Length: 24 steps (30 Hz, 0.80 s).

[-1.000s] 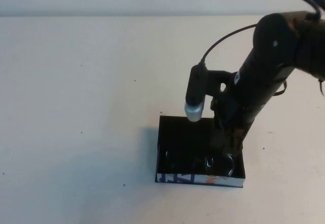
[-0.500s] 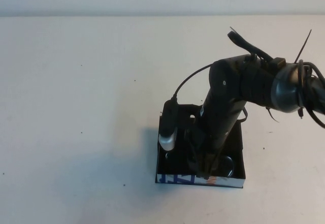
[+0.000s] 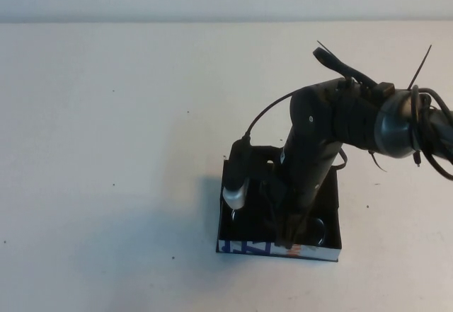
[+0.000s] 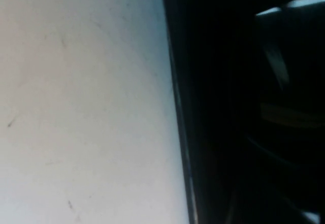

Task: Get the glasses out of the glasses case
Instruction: Pick up the glasses from the glasses case, then place the glasses on the table

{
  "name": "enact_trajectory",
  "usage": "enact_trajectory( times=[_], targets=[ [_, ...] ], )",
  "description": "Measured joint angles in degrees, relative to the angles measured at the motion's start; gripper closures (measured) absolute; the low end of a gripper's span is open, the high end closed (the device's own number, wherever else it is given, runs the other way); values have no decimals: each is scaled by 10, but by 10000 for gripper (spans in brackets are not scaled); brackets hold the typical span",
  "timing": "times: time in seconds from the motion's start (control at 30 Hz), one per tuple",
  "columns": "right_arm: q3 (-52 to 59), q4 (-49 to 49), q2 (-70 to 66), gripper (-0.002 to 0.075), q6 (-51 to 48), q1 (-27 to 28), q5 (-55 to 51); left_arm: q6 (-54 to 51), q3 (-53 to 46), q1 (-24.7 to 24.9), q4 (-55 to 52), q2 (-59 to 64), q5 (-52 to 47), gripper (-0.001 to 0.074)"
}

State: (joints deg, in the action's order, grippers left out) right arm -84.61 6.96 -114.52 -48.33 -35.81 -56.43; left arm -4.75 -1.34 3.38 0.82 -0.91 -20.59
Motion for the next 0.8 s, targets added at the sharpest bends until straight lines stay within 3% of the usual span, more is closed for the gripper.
enact_trajectory(
  times=[0.17,0.4,0.53,0.67,0.8],
  targets=[
    [-9,-4,1,663,3,0,-36,0,0,0,0,0,0,739],
    [-97,-38,30,663,80,0,-116,0,0,0,0,0,0,740],
    [-138,-43,75,663,195,10,-129,0,0,0,0,0,0,739],
    [-129,-29,127,663,320,50,-136,0,0,0,0,0,0,739],
    [-72,5,184,664,359,112,-138,0,0,0,0,0,0,739]
  ],
)
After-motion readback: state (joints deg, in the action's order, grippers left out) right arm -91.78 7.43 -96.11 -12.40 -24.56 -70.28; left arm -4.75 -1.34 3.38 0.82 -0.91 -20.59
